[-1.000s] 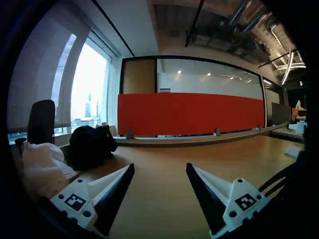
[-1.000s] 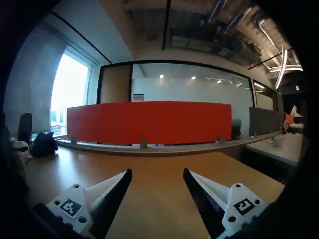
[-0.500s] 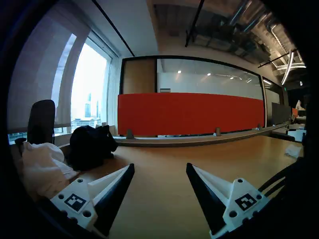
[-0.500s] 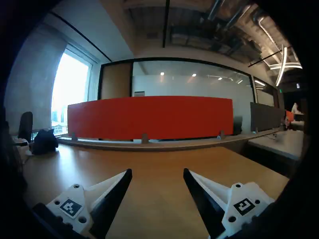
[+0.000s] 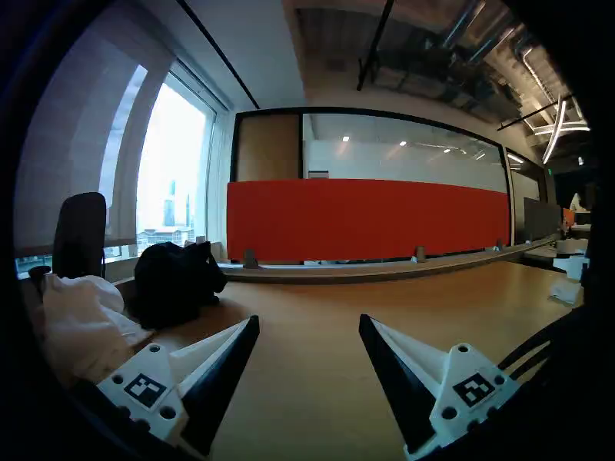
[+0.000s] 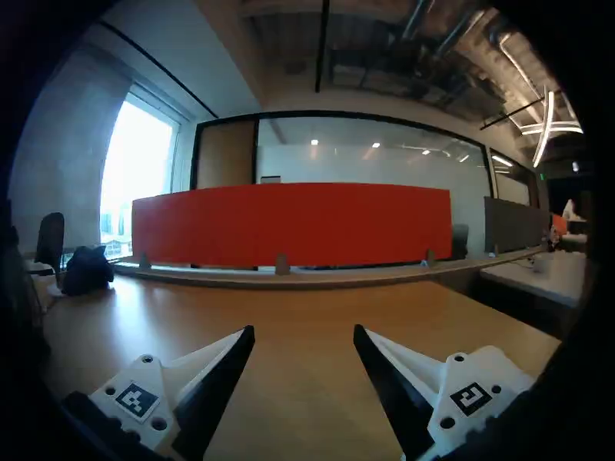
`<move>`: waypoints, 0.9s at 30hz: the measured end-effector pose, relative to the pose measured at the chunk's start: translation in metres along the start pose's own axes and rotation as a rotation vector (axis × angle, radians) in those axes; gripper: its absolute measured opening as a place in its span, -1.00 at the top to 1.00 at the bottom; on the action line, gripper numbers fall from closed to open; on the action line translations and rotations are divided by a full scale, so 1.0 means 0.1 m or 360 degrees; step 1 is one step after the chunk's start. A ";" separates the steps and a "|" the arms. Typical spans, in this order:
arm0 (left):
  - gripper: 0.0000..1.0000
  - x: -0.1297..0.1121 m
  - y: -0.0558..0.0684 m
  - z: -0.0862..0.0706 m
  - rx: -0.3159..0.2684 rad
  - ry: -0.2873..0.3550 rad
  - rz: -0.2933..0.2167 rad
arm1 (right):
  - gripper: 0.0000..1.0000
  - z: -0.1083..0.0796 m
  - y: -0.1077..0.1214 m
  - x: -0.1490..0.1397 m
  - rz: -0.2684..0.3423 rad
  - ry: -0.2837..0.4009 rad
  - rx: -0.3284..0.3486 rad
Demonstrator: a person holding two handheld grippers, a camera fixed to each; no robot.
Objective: Fold towel
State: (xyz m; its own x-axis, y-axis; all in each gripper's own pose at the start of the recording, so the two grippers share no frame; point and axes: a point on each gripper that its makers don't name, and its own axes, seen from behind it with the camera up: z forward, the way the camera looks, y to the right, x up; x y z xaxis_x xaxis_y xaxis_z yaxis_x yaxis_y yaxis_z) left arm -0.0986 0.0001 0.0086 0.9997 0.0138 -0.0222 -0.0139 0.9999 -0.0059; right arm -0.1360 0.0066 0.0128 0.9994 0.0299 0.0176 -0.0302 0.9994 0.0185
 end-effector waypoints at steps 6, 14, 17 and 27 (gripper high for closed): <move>-0.92 -0.01 0.00 0.00 0.0000 0.0000 0.0000 | -1.00 -0.03 -0.02 0.03 -0.0016 0.0025 0.0000; -0.92 -0.01 0.00 0.00 0.0000 0.0000 0.0000 | -1.00 -0.07 -0.05 0.06 -0.0018 0.0040 0.0010; -0.92 -0.01 0.00 0.00 0.0000 0.0000 0.0000 | -1.00 -0.07 -0.05 0.06 -0.0018 0.0040 0.0010; -0.92 -0.01 0.00 -0.01 0.0000 0.0000 0.0000 | -1.00 -0.09 -0.04 0.05 -0.0018 0.0041 0.0000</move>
State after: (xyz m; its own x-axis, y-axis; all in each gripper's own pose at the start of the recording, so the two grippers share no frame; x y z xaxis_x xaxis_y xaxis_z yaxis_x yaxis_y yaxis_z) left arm -0.0992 -0.0003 0.0080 0.9997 0.0140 -0.0223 -0.0141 0.9999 -0.0059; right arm -0.1309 0.0028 0.0043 0.9998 0.0189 -0.0085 -0.0187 0.9996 0.0189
